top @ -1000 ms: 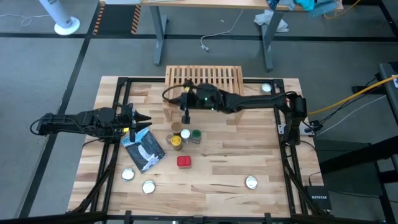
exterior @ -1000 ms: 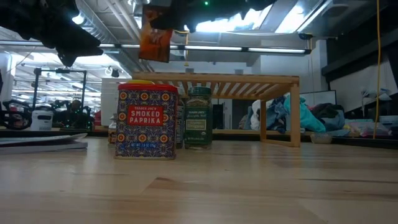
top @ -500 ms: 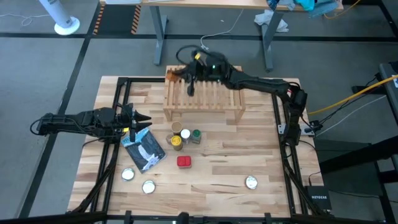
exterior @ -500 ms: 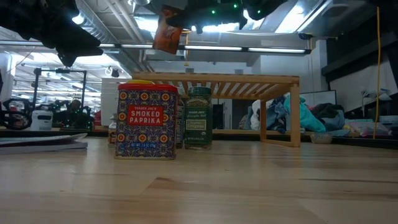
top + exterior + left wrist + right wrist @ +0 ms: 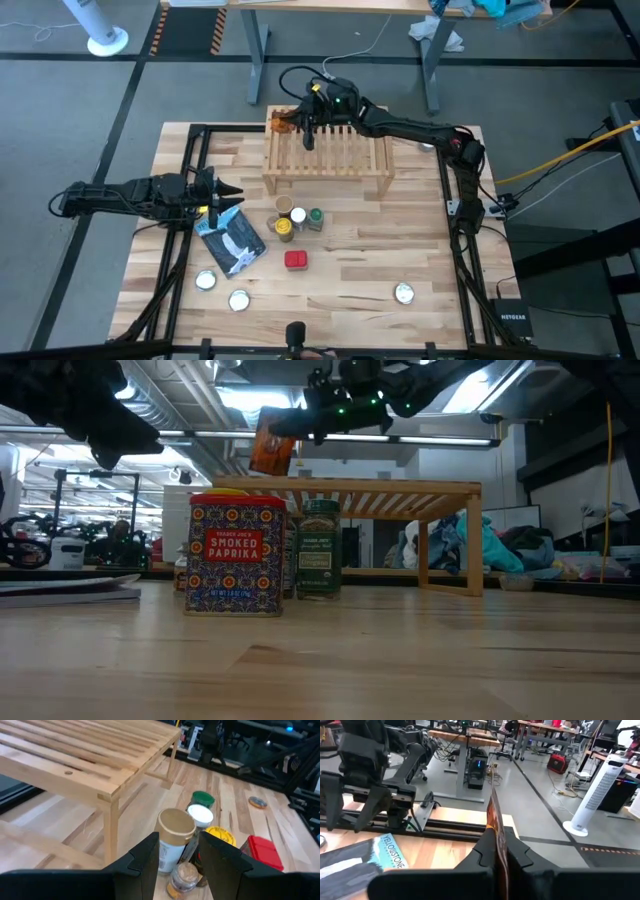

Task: Shelf spices
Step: Put the brown seasoning bag on the shelf, then put the transparent seasoning bottle on the shelf

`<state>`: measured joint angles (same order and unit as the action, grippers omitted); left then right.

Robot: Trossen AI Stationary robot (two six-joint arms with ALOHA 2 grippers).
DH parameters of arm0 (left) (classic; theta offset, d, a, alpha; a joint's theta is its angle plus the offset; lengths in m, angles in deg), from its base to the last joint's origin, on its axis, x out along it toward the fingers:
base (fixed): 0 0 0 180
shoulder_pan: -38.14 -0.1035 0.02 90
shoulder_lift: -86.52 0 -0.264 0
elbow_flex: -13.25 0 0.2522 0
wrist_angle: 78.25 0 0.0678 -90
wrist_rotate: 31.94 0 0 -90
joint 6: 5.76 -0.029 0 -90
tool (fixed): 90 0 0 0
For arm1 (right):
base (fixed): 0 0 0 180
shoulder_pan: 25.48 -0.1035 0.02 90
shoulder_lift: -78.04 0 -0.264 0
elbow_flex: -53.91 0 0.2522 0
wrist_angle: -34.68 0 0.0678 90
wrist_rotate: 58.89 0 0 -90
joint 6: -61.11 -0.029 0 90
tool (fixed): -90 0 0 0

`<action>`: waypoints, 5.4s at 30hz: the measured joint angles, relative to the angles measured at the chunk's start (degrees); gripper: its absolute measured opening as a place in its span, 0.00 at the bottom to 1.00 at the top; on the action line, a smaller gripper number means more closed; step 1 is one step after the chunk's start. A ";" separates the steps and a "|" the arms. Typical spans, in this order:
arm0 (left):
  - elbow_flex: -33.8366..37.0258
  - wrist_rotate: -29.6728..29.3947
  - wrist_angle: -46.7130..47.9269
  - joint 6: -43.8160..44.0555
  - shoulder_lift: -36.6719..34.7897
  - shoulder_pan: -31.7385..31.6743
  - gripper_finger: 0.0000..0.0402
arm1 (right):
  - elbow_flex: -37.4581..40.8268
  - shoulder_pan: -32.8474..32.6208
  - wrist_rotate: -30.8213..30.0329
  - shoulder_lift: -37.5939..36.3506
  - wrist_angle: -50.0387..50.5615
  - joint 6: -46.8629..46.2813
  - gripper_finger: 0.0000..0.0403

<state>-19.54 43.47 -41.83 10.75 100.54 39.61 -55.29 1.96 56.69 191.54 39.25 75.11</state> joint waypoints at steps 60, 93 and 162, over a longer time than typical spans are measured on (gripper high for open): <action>0.02 0.00 14.07 0.17 -0.02 -0.01 0.33 | 0.02 1.09 -2.04 3.77 -10.90 -0.42 0.40; 0.02 0.00 14.07 0.13 -0.02 0.00 0.33 | -28.52 -14.58 8.03 -9.36 60.30 1.31 0.40; 0.04 28.79 -16.43 10.69 50.06 0.04 0.49 | -10.79 -77.83 -83.49 -20.64 99.21 -70.76 0.40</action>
<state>-19.50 72.26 -58.26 21.44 150.60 39.66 -66.08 -75.87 -26.80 170.90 138.46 4.34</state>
